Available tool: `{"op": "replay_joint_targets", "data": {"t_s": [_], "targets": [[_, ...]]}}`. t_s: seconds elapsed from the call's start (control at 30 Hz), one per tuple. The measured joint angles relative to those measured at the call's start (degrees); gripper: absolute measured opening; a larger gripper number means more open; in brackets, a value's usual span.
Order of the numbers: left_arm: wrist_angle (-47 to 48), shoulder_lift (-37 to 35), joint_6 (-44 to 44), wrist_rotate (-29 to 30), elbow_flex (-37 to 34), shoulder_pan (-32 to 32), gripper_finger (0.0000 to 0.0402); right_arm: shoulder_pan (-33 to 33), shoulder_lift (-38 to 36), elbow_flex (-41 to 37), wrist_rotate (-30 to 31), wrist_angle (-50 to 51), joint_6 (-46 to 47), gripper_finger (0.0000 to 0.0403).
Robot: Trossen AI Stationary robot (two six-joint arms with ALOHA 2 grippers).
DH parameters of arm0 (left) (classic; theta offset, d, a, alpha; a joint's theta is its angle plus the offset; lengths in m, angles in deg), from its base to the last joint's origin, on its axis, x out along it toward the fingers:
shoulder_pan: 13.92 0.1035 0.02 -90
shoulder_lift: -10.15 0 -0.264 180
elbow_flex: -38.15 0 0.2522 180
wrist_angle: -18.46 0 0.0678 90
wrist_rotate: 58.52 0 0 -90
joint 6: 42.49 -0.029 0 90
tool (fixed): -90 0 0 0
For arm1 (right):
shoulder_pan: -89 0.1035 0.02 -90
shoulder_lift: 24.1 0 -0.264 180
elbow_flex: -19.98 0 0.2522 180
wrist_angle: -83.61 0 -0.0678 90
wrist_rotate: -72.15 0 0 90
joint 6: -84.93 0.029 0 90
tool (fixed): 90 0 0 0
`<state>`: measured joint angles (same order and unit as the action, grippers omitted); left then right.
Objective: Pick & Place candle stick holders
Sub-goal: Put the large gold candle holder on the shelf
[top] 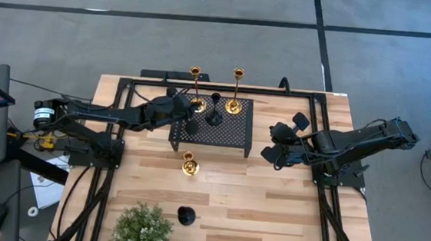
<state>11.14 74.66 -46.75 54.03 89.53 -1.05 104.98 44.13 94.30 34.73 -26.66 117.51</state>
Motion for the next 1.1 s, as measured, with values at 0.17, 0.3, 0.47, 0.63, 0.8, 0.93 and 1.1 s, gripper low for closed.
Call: {"op": "replay_joint_targets", "data": {"t_s": [0.17,0.3,0.47,0.63,0.8,0.93,1.1], "targets": [[-0.55,0.0,-0.01,0.38,0.0,0.38,0.0003,0.0,0.0,0.0,0.0,0.0,0.0,0.0],[-0.84,0.0,-0.3,1.32,0.0,0.4,0.0003,0.0,0.0,0.0,0.0,0.0,0.02,0.0],[-0.93,0.0,-1.69,2.99,0.0,0.72,0.0003,0.0,0.0,0.0,0.0,-0.02,0.0,0.0],[-1.09,0.0,-1.69,3.14,0.0,1.42,0.0003,0.0,0.0,0.0,0.0,-0.03,0.02,0.0],[-1.16,0.07,-1.69,3.05,0.0,2.82,0.0003,0.0,0.0,0.0,0.0,-0.07,0.02,0.0],[-1.15,0.07,-1.69,3.09,0.0,3.56,0.0003,0.0,0.0,0.0,0.0,-0.07,0.02,0.0],[-1.14,0.07,-1.45,2.31,0.02,3.53,0.0003,0.0,0.0,0.0,0.0,-0.07,0.02,0.0]]}}
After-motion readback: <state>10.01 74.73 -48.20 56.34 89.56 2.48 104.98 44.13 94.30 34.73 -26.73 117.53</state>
